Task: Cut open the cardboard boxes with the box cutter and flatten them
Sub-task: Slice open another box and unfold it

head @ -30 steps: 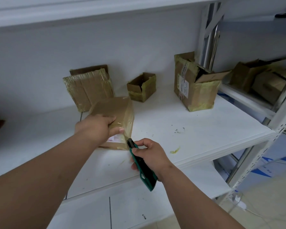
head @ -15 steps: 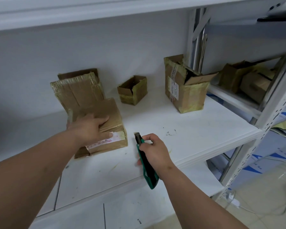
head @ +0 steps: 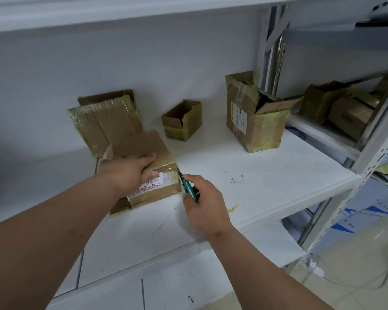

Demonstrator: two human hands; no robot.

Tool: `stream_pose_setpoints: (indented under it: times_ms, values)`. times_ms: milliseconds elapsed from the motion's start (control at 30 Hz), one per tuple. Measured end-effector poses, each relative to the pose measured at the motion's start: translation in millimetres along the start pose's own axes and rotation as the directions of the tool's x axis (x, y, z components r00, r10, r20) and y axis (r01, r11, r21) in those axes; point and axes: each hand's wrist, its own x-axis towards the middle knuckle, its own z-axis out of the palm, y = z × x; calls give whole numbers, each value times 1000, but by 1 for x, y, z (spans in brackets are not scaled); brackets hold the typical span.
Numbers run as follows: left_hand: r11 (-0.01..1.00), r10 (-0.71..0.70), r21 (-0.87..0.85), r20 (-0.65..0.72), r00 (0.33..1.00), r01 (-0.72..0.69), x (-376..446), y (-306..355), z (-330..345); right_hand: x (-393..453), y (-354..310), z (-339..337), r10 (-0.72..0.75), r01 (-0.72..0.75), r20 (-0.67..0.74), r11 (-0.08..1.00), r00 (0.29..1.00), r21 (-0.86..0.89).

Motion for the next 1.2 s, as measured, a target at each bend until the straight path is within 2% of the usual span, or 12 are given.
stream_pose_setpoints:
  times_ms: [133, 700, 1200]
  values:
    - [1000, 13, 23, 5, 1000, -13, 2, -4, -4, 5, 0, 3, 6, -6, -12, 1000, 1000, -8]
    - [995, 49, -89, -3, 999, -49, 10, -13, 11, 6, 6, 12, -21, 23, -89, 999, 996, 25]
    - [995, 65, -79, 17, 998, -64, 11, -10, 10, 5, -5, 11, 47, -48, -18, 994, 999, -97]
